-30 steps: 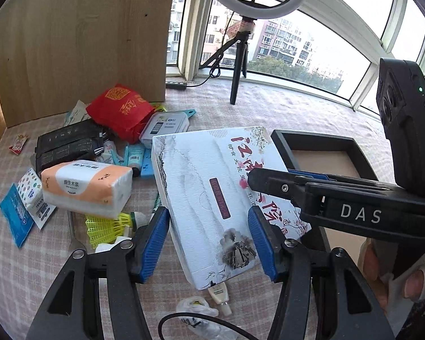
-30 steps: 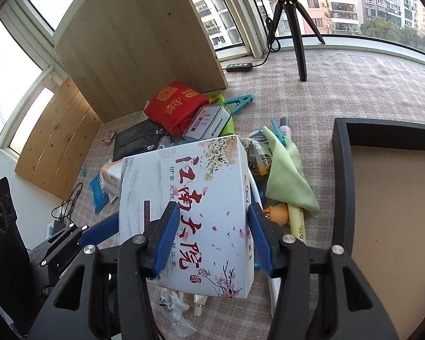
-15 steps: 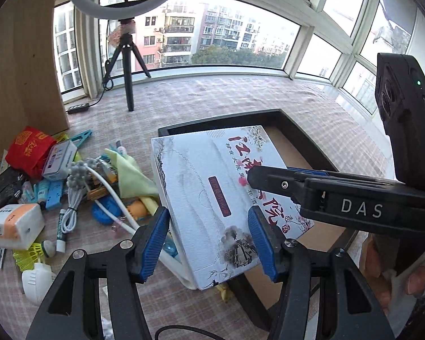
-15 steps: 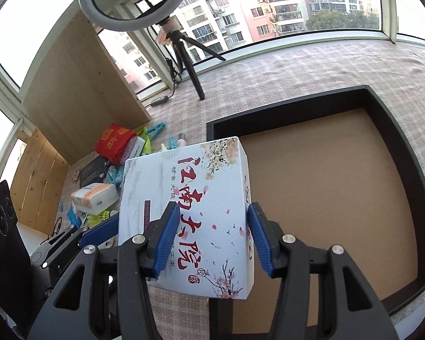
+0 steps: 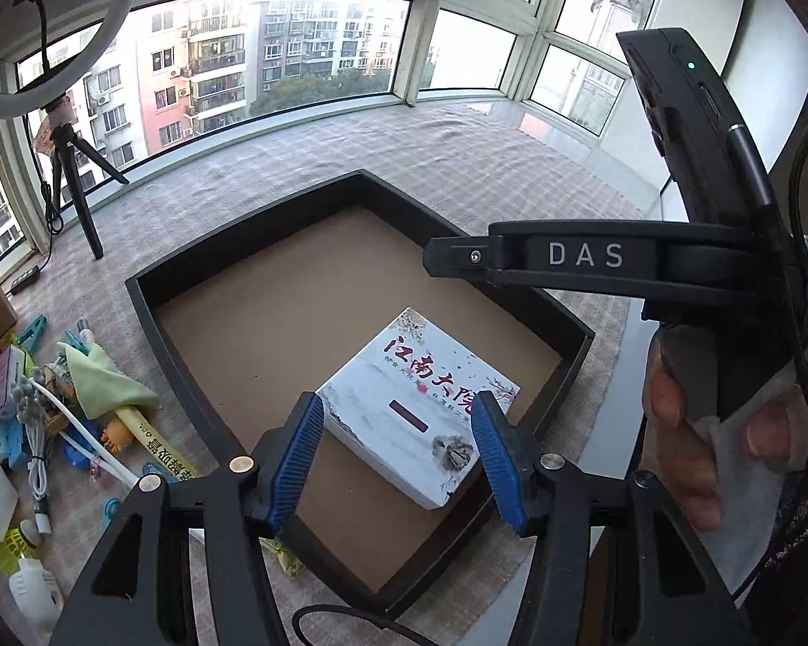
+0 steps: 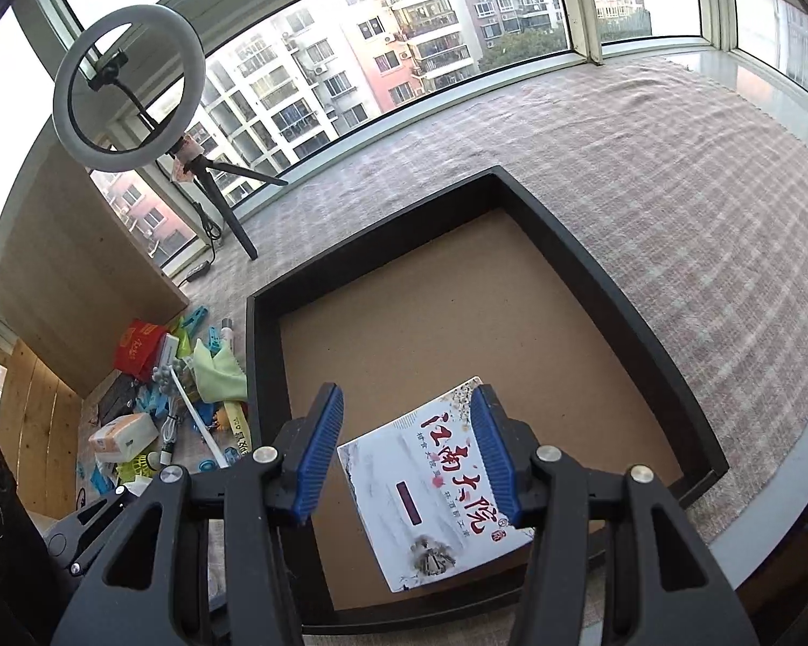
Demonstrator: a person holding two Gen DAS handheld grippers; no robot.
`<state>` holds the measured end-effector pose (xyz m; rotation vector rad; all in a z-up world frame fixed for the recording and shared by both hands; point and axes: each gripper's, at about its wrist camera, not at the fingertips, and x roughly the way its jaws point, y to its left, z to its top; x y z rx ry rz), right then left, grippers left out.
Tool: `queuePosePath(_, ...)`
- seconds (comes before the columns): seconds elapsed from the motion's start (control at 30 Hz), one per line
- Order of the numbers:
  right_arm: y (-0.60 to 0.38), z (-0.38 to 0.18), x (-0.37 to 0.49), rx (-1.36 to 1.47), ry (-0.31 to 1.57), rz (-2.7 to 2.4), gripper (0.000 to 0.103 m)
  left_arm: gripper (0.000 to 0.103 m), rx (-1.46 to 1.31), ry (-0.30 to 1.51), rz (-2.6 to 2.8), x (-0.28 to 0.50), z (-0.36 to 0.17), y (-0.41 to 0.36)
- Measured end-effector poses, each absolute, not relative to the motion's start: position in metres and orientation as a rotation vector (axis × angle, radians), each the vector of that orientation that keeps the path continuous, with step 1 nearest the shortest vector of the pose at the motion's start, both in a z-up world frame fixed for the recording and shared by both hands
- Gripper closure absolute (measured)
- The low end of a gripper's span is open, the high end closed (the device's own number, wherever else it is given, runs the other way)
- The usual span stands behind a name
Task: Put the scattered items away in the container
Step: 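Carry the white box into the black tray and release it, then grasp the orange-and-white tissue pack with the left gripper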
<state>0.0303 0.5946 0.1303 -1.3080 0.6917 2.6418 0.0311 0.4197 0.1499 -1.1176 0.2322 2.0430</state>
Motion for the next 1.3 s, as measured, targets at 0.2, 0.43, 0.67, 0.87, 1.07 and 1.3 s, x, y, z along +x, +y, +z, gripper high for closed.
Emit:
queuePosePath(0.2, 0.555, 0.126, 0.014, -1.372, 0.602, 2.720, 0.054, 0.049, -1.162, 0.186, 2.118, 0.015, 0.145, 0.386)
queuePosePath(0.43, 0.506, 0.120, -0.008, -1.464, 0.516, 2.818, 0.054, 0.049, -1.234, 0.139, 2.251, -0.005, 0.132, 0.331)
queuePosePath(0.67, 0.452, 0.109, -0.034, -1.596, 0.422, 2.897, 0.054, 0.049, -1.352, 0.005, 2.396, -0.026, 0.116, 0.252)
queuePosePath(0.87, 0.407, 0.110, -0.057, -1.670, 0.303, 2.970, 0.054, 0.047, -1.472, -0.195, 2.561, -0.040, 0.112, 0.162)
queuePosePath(1.07, 0.372, 0.098, -0.079, -1.755, 0.180, 2.991, 0.054, 0.031, -1.600, -0.444, 2.670, -0.049, 0.103, 0.081)
queuePosePath(1.3, 0.357, 0.080, -0.091, -1.825, 0.118, 2.968, 0.054, 0.028, -1.698, -0.727, 2.615, -0.065, 0.089, 0.048)
